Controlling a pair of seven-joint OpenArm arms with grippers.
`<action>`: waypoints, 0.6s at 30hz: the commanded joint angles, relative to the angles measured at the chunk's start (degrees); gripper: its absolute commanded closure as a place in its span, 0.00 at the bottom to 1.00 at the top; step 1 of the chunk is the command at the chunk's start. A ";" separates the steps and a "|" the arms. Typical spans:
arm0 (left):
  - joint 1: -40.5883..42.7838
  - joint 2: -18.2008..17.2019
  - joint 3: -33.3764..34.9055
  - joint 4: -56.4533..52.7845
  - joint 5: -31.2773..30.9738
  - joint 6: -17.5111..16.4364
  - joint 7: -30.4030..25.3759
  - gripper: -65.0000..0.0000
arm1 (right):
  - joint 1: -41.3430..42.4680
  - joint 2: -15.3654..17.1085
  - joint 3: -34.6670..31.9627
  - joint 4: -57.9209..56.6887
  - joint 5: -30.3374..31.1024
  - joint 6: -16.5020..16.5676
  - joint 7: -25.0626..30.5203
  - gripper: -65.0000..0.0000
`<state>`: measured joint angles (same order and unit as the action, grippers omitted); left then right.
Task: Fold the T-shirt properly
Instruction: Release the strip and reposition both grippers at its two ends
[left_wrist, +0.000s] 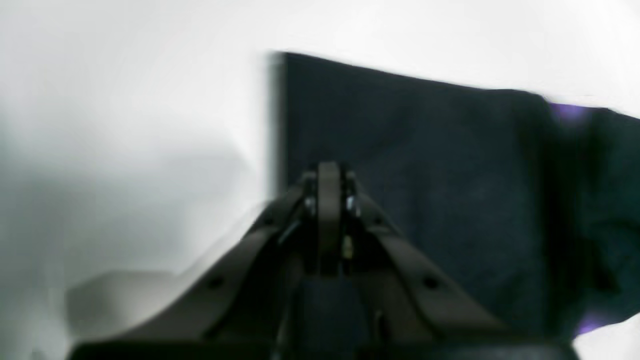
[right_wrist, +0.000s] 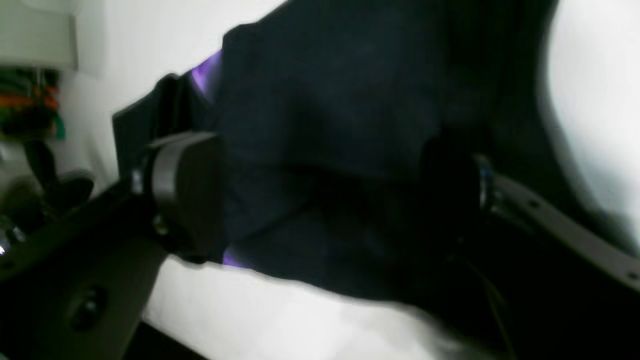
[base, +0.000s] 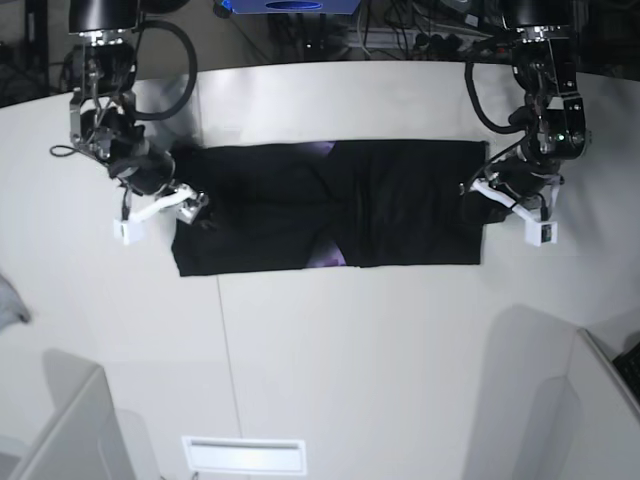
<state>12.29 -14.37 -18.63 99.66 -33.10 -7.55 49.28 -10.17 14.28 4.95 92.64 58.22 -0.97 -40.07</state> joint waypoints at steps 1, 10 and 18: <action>0.50 -1.76 -2.42 0.43 -0.52 -0.23 -1.23 1.00 | 1.25 1.23 0.46 -0.55 1.87 0.31 1.79 0.15; 3.40 -5.28 -14.64 -7.92 -0.52 -8.58 -1.41 1.00 | 1.95 4.57 0.28 1.56 -2.26 0.31 4.16 0.21; 3.31 -5.01 -15.70 -10.29 -0.52 -10.34 -1.41 1.00 | 4.24 4.49 -0.25 -7.50 -4.46 1.19 4.07 0.21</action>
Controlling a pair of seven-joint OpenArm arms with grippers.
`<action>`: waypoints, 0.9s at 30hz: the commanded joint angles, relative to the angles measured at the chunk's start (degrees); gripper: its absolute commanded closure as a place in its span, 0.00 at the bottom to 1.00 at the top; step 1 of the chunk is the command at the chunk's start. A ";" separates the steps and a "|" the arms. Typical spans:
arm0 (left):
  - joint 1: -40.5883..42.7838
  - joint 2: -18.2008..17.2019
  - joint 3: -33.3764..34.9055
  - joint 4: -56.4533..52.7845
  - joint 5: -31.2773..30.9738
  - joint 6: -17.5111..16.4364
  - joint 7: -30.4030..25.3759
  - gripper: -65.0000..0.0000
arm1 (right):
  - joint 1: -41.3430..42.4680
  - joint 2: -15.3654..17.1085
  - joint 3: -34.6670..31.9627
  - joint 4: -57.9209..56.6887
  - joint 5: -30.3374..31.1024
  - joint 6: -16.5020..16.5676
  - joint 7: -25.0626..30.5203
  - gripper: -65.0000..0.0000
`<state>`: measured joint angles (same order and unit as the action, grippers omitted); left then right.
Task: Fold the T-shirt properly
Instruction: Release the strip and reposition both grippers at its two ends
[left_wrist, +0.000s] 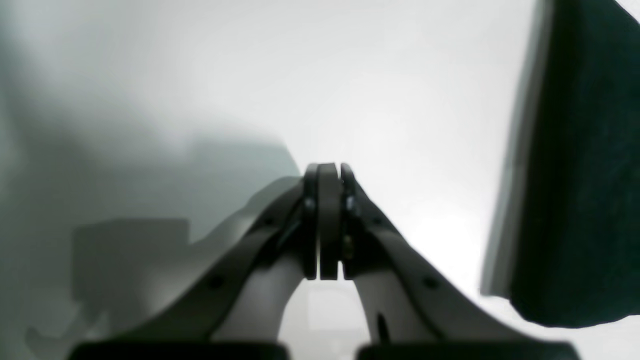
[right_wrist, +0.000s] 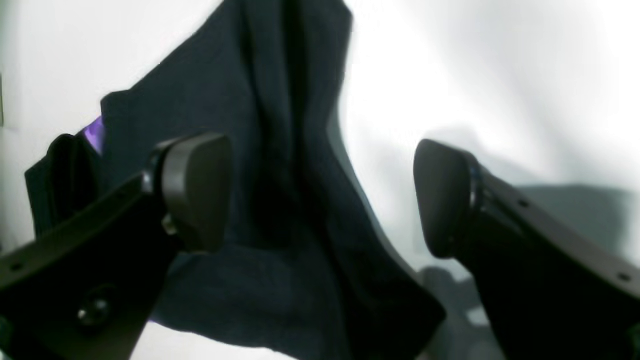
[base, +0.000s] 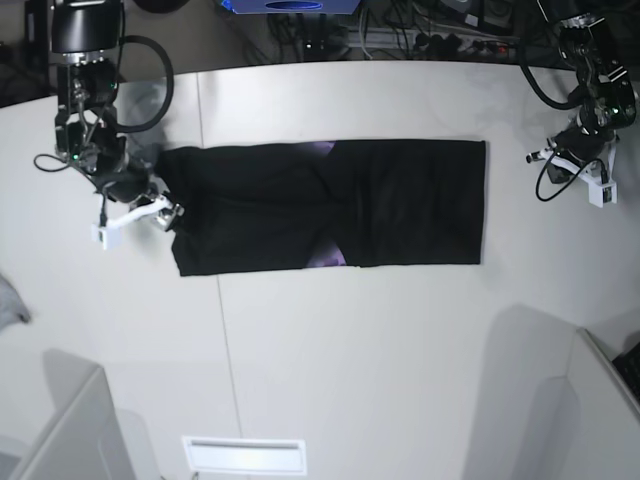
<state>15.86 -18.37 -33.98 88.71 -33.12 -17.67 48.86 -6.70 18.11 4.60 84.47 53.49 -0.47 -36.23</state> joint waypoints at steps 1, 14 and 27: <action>-0.34 -1.01 -0.35 0.66 -0.50 -0.22 -0.99 1.00 | 0.77 0.57 0.10 0.41 0.18 2.27 0.23 0.21; -0.52 -0.93 3.34 0.39 -0.50 -0.04 -1.08 1.00 | 0.15 0.13 -1.13 -2.40 0.18 7.46 -1.18 0.21; -0.69 4.44 7.47 0.30 14.97 -0.22 -7.85 1.00 | 0.24 0.31 -5.26 -2.66 0.09 7.46 -1.09 0.21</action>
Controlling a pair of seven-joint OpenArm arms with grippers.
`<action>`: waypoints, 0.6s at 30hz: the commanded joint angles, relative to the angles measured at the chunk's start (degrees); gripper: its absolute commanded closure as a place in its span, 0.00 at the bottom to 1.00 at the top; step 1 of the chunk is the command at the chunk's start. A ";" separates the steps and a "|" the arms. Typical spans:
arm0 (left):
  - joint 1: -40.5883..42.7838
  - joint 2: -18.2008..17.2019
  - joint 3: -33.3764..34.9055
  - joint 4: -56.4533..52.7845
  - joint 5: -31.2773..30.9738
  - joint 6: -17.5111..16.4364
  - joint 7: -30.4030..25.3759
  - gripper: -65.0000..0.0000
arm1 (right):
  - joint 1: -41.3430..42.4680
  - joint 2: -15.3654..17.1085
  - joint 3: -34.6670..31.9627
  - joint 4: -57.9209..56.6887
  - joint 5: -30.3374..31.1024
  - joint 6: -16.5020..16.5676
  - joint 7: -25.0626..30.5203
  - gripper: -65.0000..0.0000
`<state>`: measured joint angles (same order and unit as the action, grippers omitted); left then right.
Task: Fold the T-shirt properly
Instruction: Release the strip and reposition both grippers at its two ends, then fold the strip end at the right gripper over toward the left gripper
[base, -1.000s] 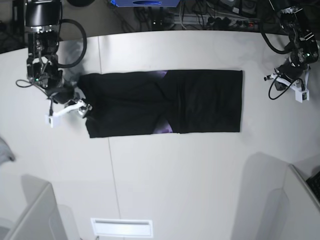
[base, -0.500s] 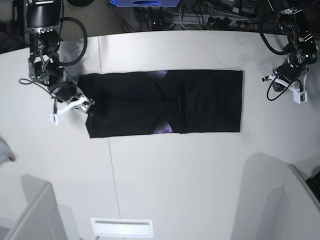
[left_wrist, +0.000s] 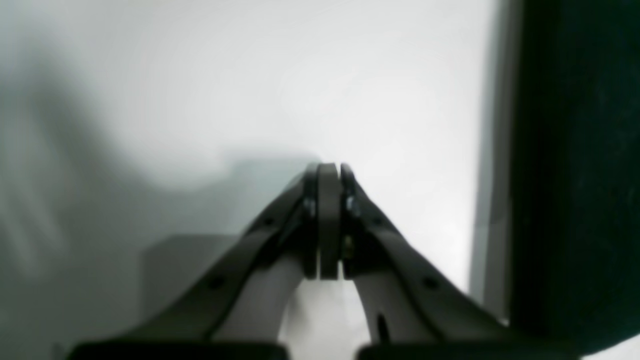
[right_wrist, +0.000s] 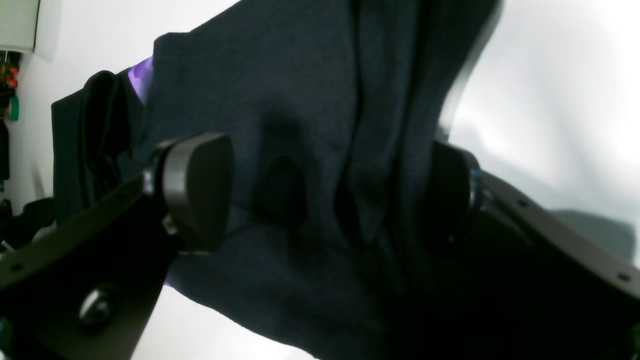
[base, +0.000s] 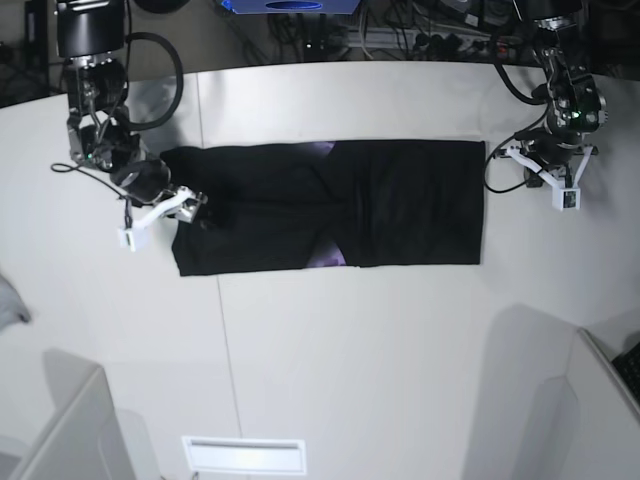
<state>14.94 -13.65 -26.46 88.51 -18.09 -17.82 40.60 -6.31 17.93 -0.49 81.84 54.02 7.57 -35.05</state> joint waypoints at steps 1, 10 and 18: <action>0.23 0.33 -0.05 0.50 0.46 -0.07 -0.82 1.00 | -0.16 0.48 0.01 -0.13 -0.44 -0.58 -2.27 0.22; -2.59 2.53 0.39 -1.52 1.16 -0.07 -2.40 1.00 | 1.60 0.48 0.10 -4.79 -0.44 -0.58 -2.18 0.86; -4.08 2.27 9.10 -6.00 1.25 0.11 -2.67 1.00 | 1.95 0.75 0.18 -4.00 -0.44 -1.02 -2.18 1.00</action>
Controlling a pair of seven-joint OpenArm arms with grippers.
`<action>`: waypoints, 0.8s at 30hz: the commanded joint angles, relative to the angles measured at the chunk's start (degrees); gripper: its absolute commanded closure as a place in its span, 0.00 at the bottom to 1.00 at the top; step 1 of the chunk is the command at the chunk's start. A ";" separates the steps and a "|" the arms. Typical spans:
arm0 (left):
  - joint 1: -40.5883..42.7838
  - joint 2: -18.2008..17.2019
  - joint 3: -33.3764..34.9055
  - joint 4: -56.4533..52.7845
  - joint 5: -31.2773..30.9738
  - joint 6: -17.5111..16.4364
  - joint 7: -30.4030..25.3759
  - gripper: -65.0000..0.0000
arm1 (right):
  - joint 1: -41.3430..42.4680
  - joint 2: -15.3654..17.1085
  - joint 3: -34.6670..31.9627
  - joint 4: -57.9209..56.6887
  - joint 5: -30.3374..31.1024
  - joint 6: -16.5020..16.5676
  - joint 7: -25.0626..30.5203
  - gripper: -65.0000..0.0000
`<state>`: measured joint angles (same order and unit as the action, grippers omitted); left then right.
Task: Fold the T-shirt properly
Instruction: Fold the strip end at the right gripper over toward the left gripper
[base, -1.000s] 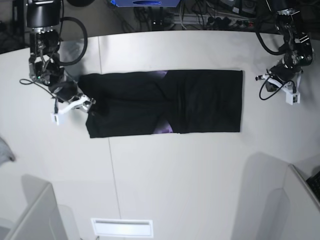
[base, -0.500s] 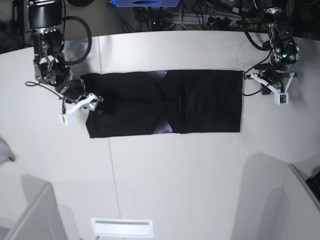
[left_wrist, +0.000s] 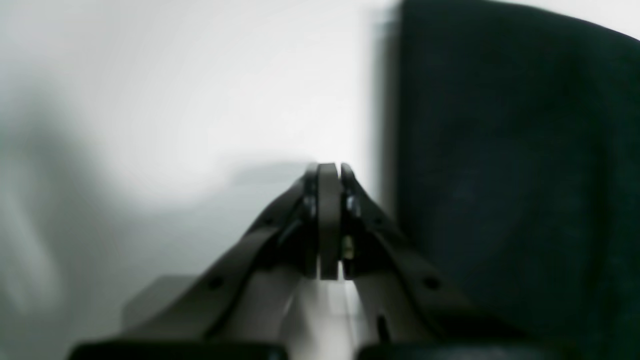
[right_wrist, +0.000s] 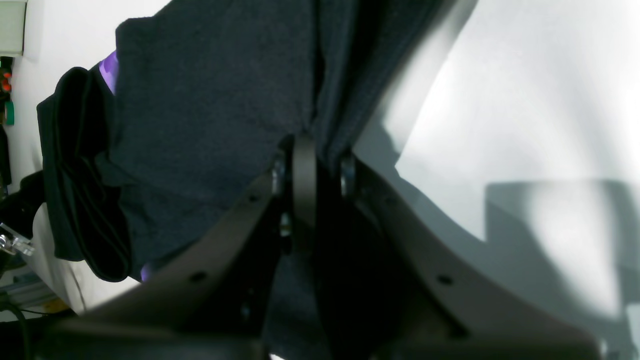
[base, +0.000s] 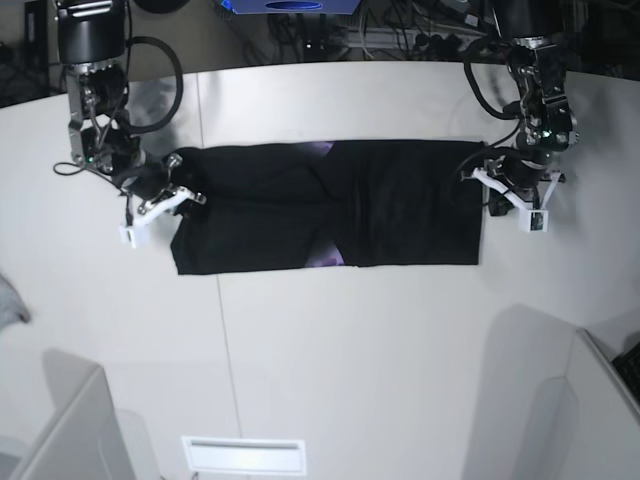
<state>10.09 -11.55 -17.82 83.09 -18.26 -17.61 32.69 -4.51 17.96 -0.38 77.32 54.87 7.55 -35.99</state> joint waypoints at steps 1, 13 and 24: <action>0.68 0.17 0.99 -0.58 1.43 -0.11 5.25 1.00 | -0.10 0.73 -0.01 1.23 -1.38 -1.00 -1.16 1.00; -1.25 0.34 9.78 -0.58 1.43 -0.02 5.51 1.00 | -3.53 -5.60 -0.01 20.92 -21.51 -1.09 -6.08 1.00; -1.52 0.17 9.69 -0.14 1.43 -0.02 5.51 1.00 | -3.27 -10.88 -0.28 34.02 -25.38 -1.09 -14.52 1.00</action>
<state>7.79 -11.27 -8.23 83.29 -18.28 -17.23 32.53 -8.58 7.11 -0.75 110.21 28.45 6.09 -51.51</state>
